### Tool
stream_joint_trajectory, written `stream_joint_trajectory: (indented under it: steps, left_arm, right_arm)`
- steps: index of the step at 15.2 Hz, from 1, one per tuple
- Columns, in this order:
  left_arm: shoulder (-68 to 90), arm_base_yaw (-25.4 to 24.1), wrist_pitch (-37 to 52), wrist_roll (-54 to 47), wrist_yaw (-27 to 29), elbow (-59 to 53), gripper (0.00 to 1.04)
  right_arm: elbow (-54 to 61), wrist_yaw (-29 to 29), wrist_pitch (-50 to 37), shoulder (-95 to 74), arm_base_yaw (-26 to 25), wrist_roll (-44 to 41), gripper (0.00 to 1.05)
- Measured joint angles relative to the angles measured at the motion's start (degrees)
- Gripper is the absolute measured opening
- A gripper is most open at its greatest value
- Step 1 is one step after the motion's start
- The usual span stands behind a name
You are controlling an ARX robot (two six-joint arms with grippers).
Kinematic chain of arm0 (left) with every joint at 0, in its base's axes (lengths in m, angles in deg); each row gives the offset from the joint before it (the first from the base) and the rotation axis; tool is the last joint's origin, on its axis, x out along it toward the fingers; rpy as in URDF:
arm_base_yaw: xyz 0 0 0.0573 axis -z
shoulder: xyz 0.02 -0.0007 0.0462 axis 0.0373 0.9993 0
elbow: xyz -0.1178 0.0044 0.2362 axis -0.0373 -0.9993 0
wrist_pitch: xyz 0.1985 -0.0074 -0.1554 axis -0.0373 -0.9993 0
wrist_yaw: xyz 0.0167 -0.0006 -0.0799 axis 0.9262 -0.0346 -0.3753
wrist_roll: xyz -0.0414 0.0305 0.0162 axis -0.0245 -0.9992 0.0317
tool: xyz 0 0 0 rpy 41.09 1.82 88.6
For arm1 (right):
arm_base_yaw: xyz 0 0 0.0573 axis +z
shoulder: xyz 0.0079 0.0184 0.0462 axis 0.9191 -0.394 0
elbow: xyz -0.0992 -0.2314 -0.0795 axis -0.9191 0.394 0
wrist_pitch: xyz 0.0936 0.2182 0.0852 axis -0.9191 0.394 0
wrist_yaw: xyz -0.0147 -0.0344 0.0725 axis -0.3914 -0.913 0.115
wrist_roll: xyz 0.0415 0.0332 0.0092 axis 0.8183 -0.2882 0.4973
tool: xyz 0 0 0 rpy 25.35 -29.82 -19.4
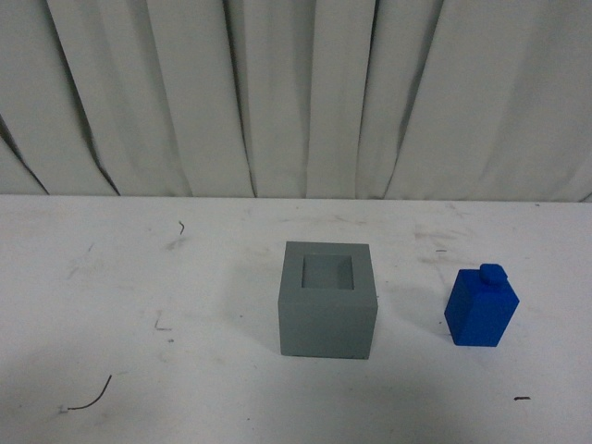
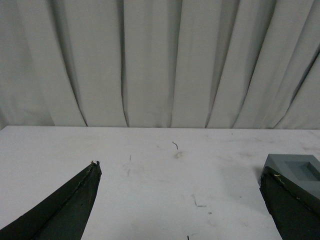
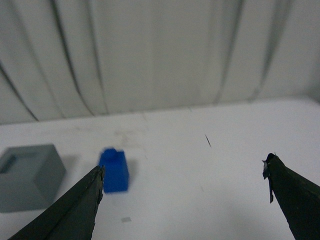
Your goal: Insert blue part into gray base
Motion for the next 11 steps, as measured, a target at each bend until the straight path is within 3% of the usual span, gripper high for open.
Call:
stream_joint_trajectory:
  steps: [1,2,6,8,11]
  left_arm:
    - [0.0,0.0,0.0,0.0,0.0,0.0,0.98]
    - [0.0,0.0,0.0,0.0,-0.1,0.0,0.98]
    - [0.0,0.0,0.0,0.0,0.0,0.0,0.98]
    - [0.0,0.0,0.0,0.0,0.0,0.0,0.98]
    - [0.0,0.0,0.0,0.0,0.0,0.0,0.98]
  right_arm:
    - [-1.3,-8.1,2.5,-3.9,3.3,2.4,0.98]
    - [-2.4,-13.0,-2.7,-11.9,3.1,3.9,0.98]
    - [-11.2,-8.6,-32.3,-43.8,-2.3,4.6,0.98]
    - [-21.5,-6.1,-44.5,-65.8,-3.4,4.7,0.98]
    - [-38.1,-7.0,-47.7,-90.3,-1.5,1.3,0.98]
